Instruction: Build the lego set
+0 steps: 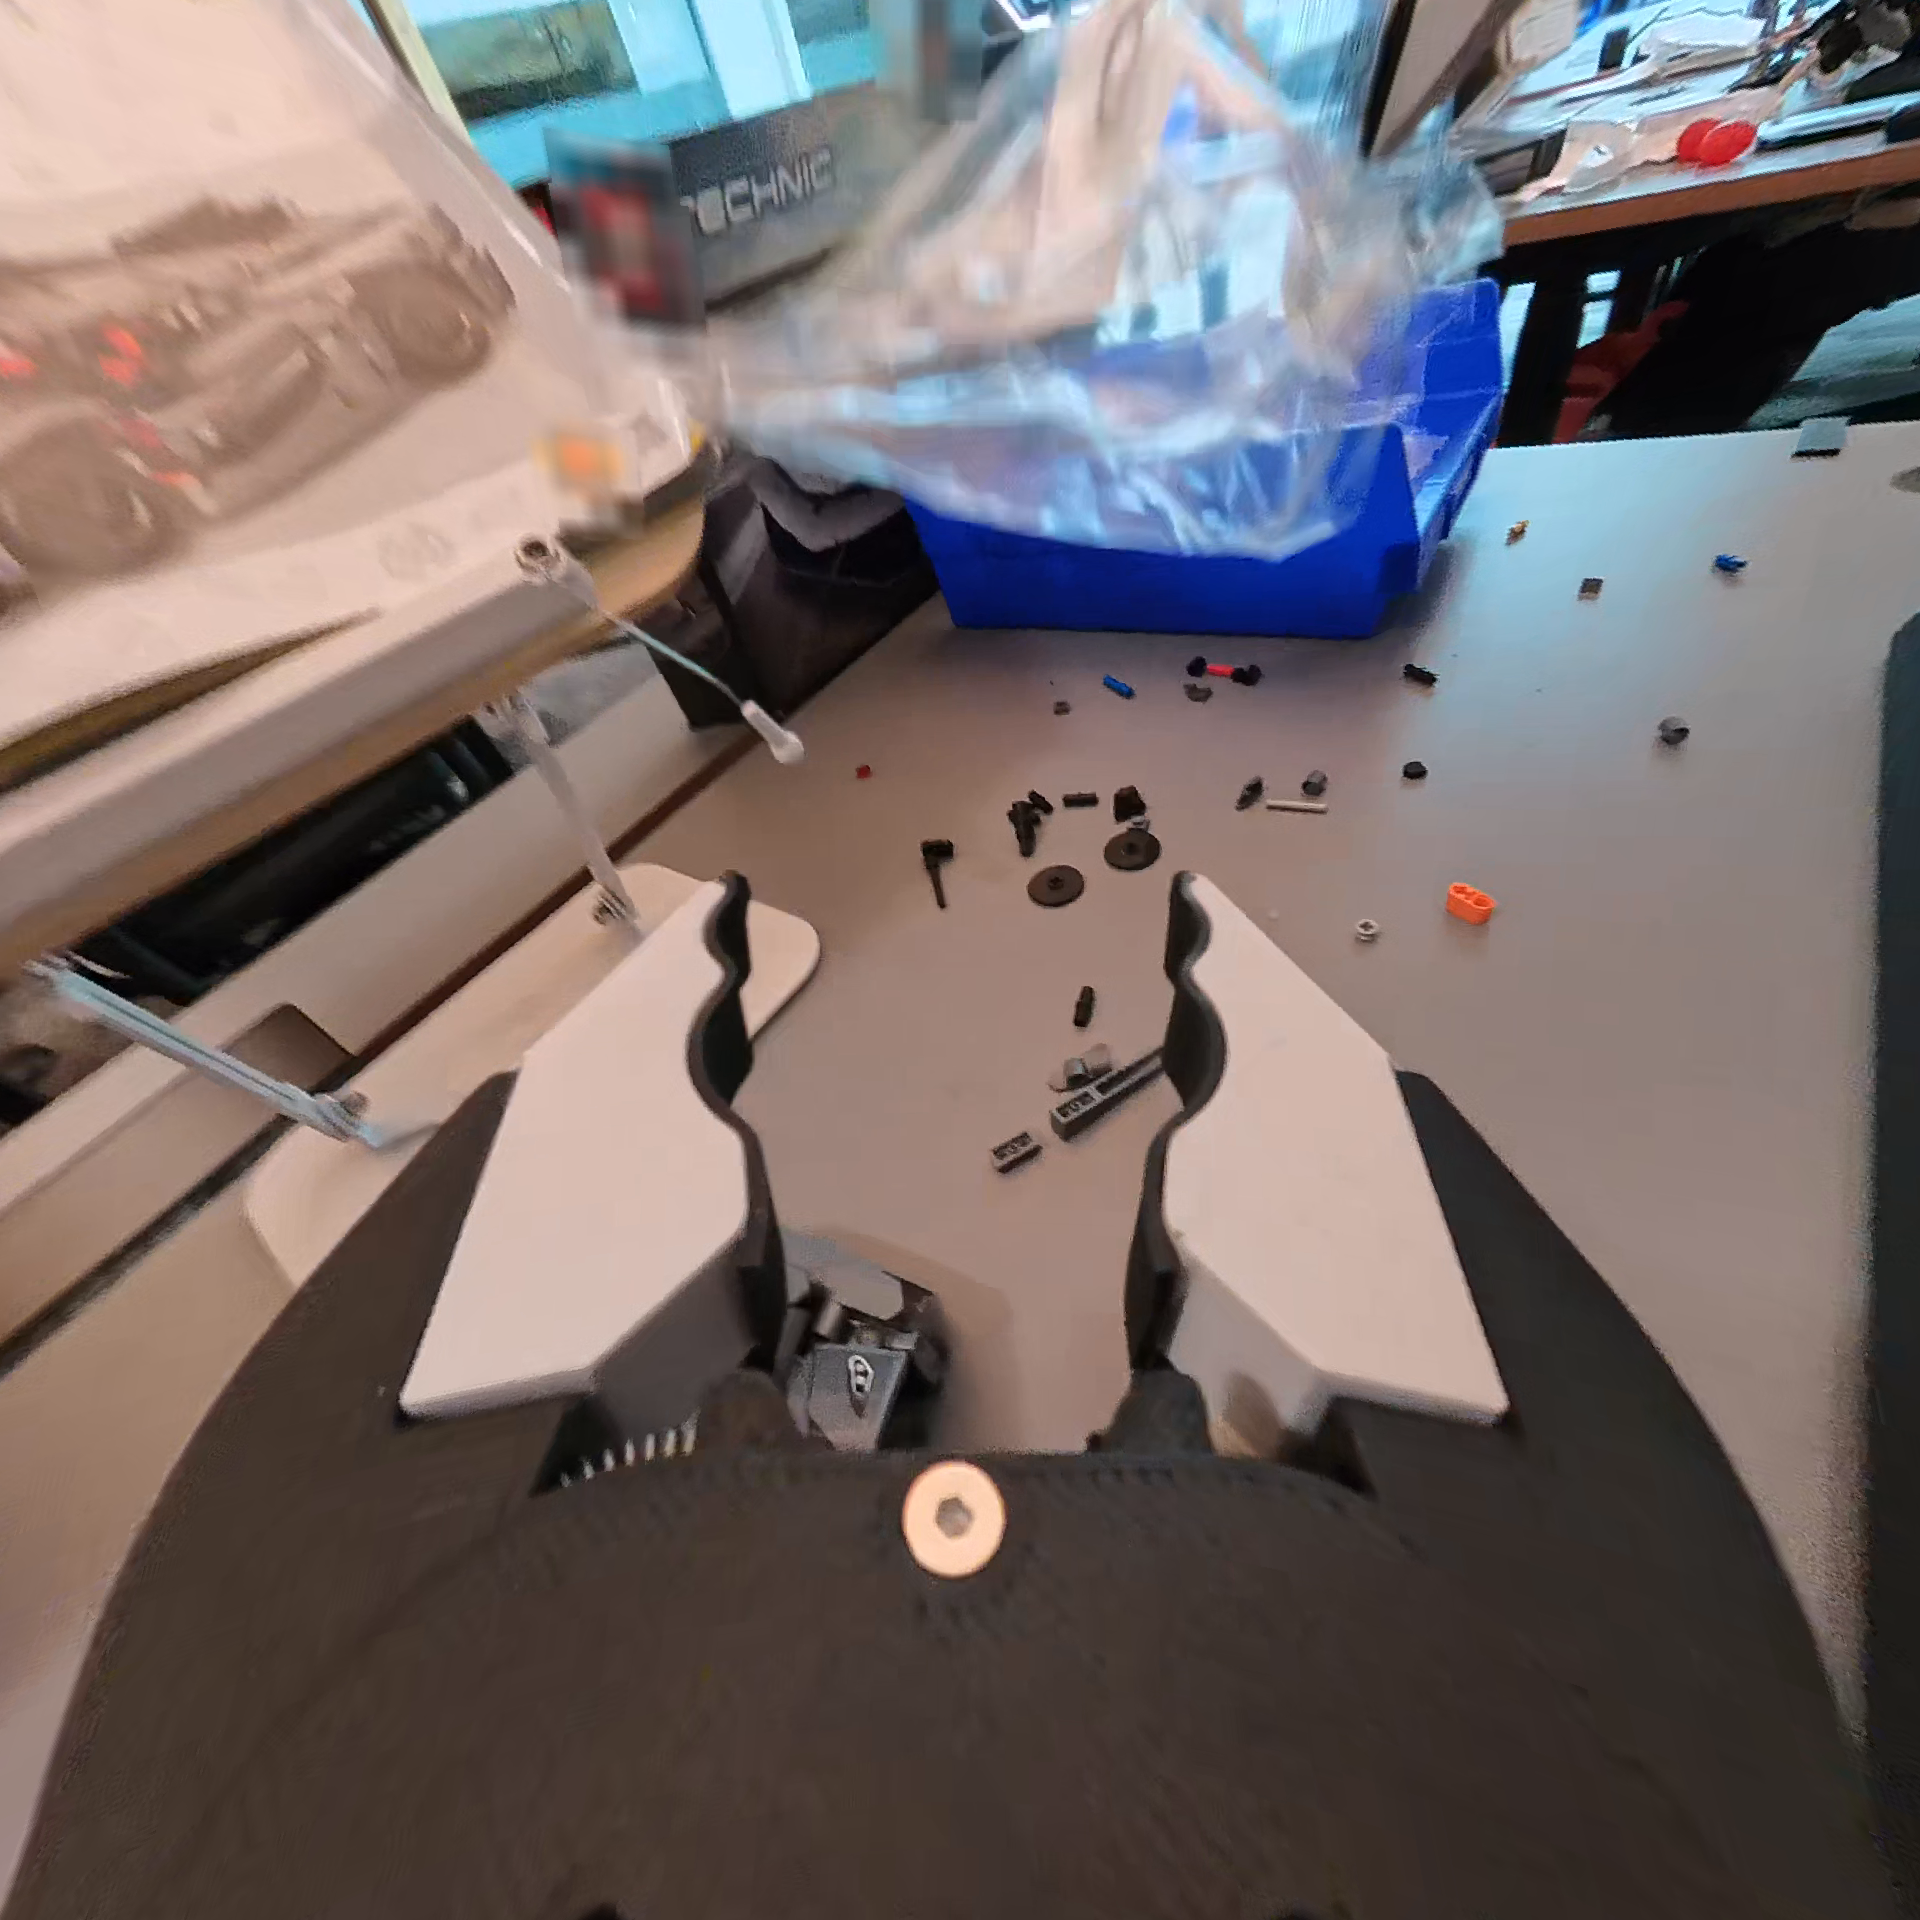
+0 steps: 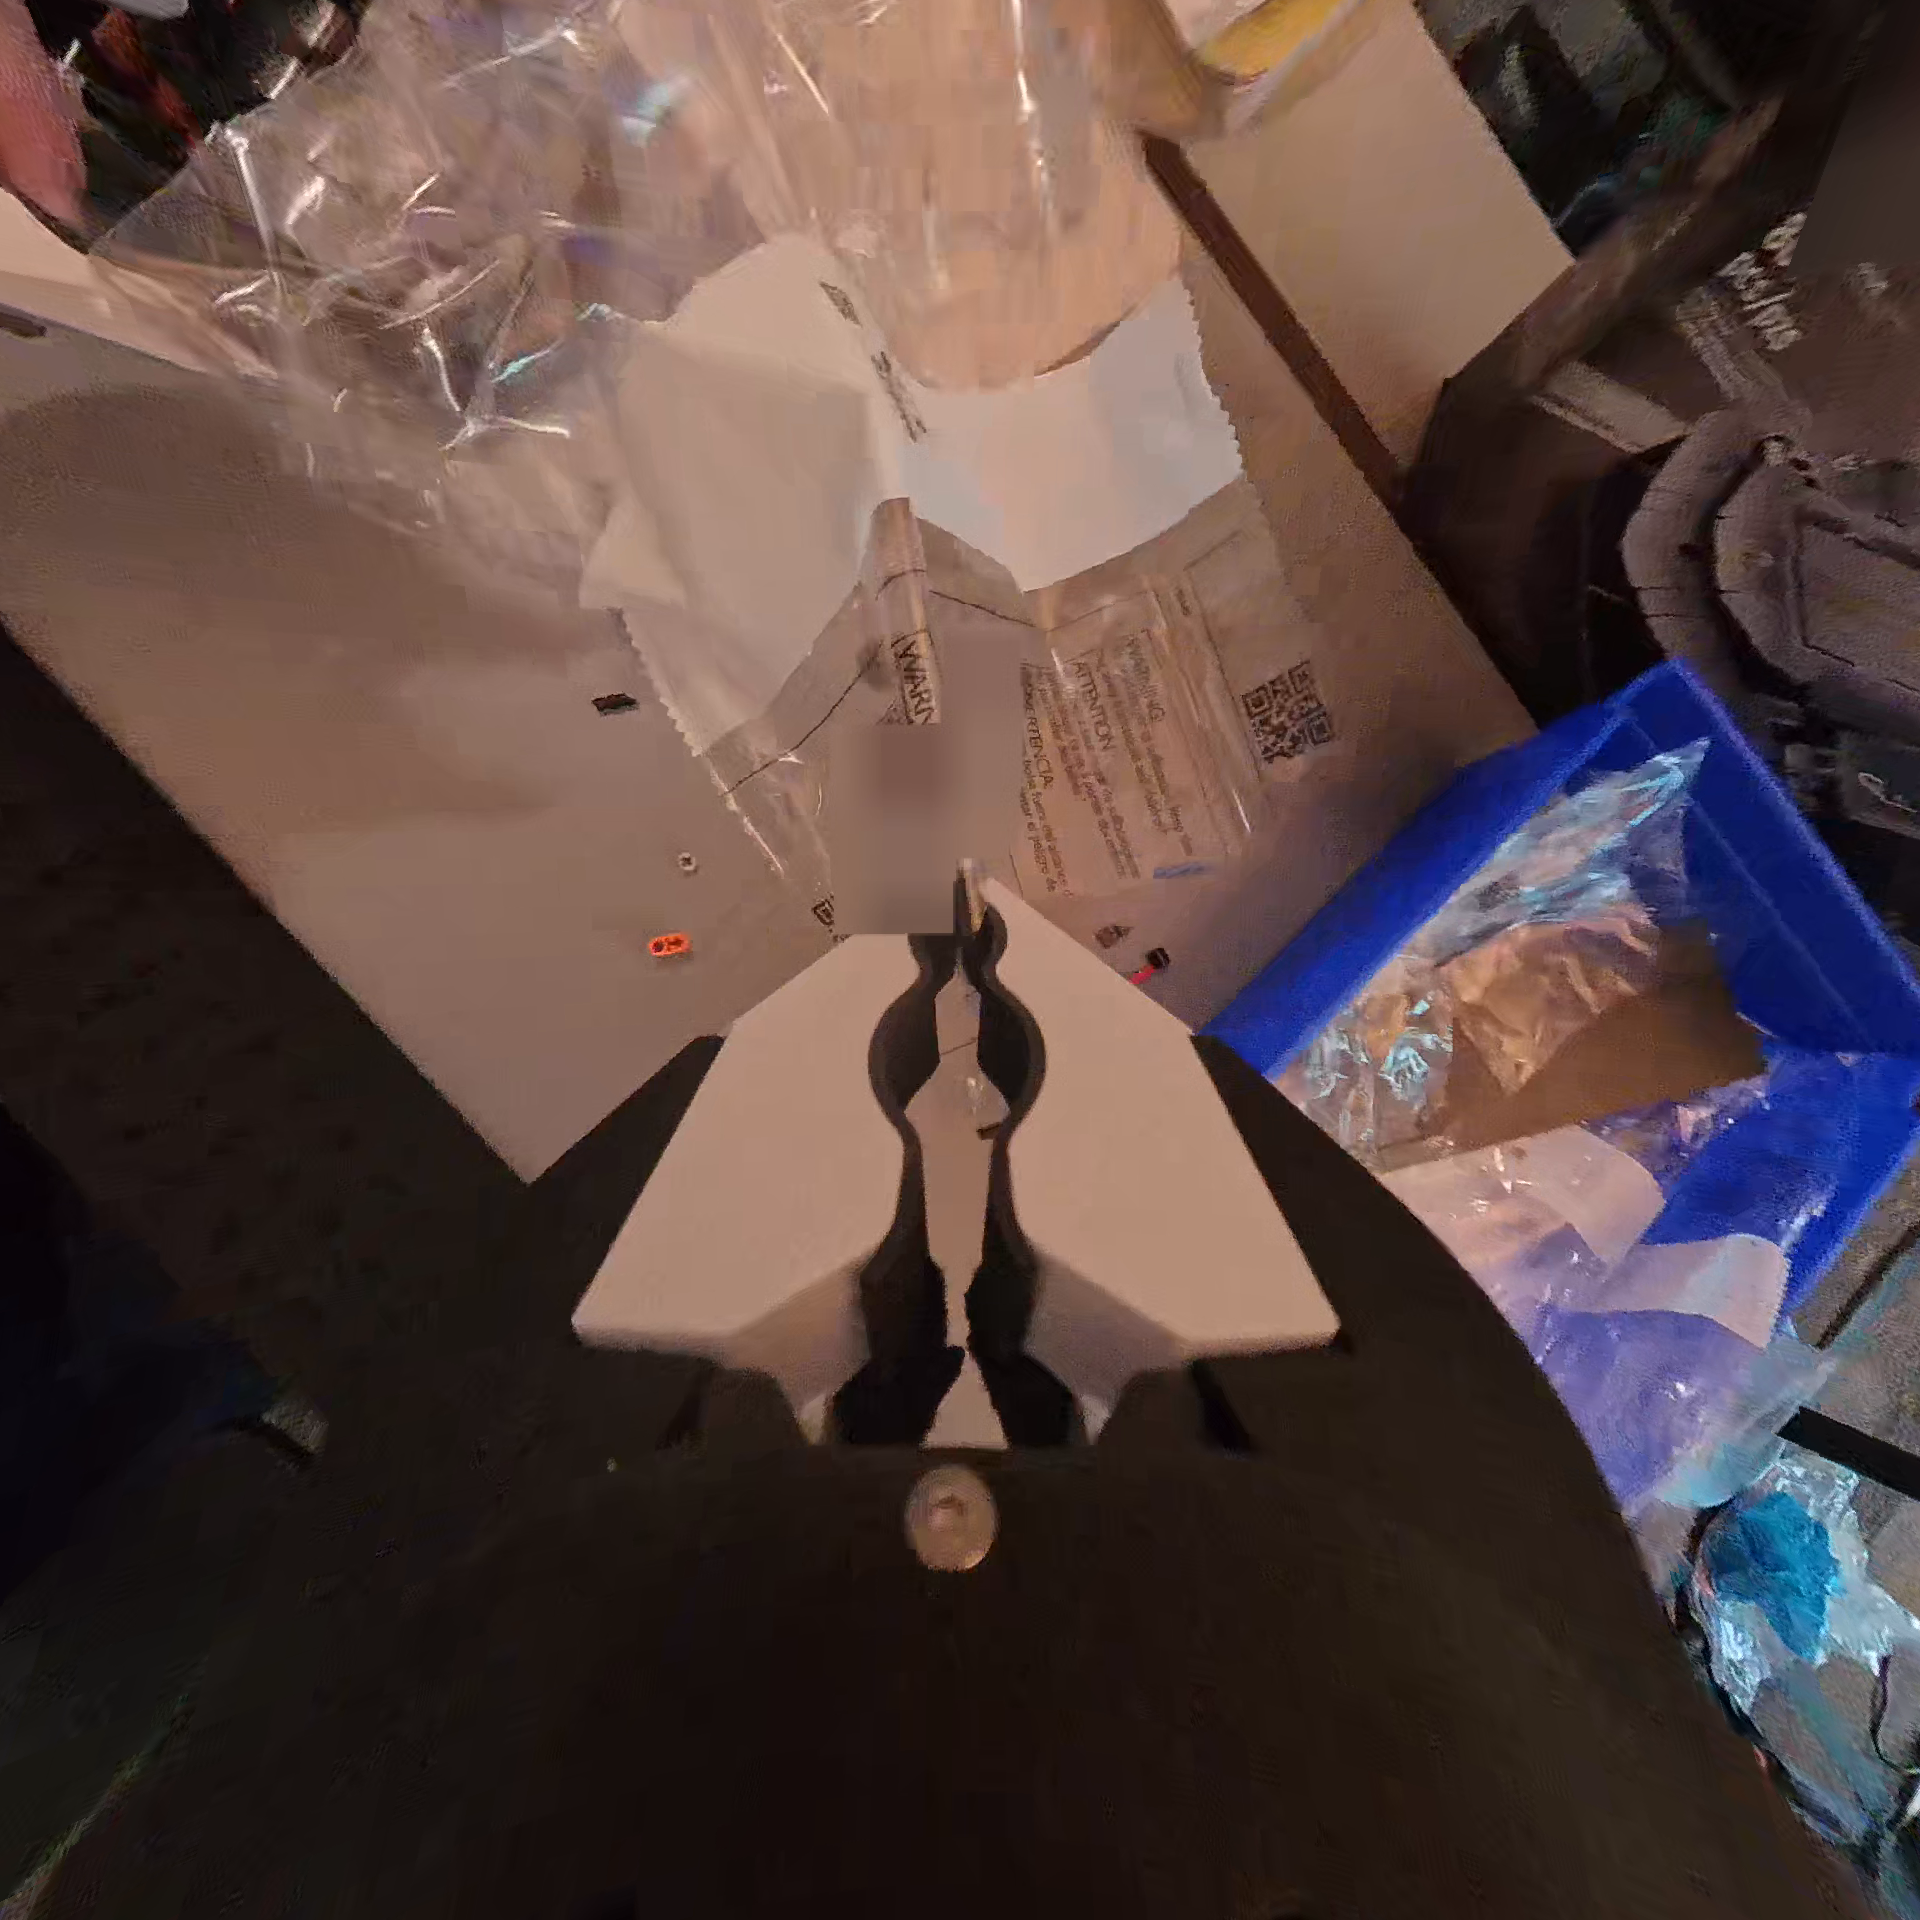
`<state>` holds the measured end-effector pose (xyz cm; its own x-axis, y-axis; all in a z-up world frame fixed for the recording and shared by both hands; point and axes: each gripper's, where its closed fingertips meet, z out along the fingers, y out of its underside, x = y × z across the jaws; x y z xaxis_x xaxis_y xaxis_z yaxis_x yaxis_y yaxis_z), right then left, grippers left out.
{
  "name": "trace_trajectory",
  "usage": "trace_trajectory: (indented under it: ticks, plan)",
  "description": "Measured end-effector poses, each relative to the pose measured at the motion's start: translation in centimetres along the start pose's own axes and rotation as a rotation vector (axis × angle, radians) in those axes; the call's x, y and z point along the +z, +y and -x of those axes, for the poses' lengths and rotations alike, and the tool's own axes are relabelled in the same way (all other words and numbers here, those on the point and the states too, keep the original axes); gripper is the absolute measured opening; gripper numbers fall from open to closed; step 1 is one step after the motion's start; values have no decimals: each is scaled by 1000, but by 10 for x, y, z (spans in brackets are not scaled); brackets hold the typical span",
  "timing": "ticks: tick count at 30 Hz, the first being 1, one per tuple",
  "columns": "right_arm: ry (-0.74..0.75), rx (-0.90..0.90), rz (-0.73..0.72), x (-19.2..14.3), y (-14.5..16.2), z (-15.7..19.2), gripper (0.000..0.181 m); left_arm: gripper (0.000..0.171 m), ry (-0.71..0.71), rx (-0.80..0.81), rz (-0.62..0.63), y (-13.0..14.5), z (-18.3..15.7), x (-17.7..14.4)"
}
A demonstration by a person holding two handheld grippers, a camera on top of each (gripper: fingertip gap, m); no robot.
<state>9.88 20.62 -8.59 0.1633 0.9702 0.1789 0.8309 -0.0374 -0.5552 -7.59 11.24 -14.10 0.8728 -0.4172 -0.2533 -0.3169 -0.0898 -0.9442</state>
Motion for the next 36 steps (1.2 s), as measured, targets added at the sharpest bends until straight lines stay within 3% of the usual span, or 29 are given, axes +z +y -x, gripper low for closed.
trace_trajectory:
  ticks: [7, 9, 11, 13, 18, 20, 23, 26, 29, 32, 36]
  plan:
    - [-85, -55, 98, 51, -12, 46, 0, 109, -114, 396, -108, -38, -27, -12]
    - [-139, -67, 78, 58, -22, 58, 0, 107, -70, 526, -70, -34, -47, -8]
    - [-170, -63, 63, 59, -29, 64, 0, 105, -126, 648, 19, -20, -47, 3]
    - [-179, -59, 43, 57, -36, 63, 0, 84, -110, 706, 76, -7, -52, 9]
    - [-270, -36, -23, 45, -44, 63, 0, 18, -104, 621, 53, -9, -45, 5]
    - [-351, -16, -67, 40, -47, 67, 0, 3, -94, 565, 29, -12, -38, 1]
    - [-489, 57, -173, 28, -55, 67, 0, 0, -77, 485, -4, -16, -29, -7]
    - [-556, 185, -390, 13, -77, 47, 0, 0, -28, 335, -76, -25, -19, -19]
    - [-498, 140, -503, 3, -83, 40, 0, 0, 64, 181, -157, -33, -15, -28]
    - [-467, 129, -641, -18, -90, 32, 14, 0, 131, 61, -203, -34, -9, -35]
    - [-508, 57, -701, -31, -82, 37, 35, 0, 204, -87, -287, -42, 0, -45]
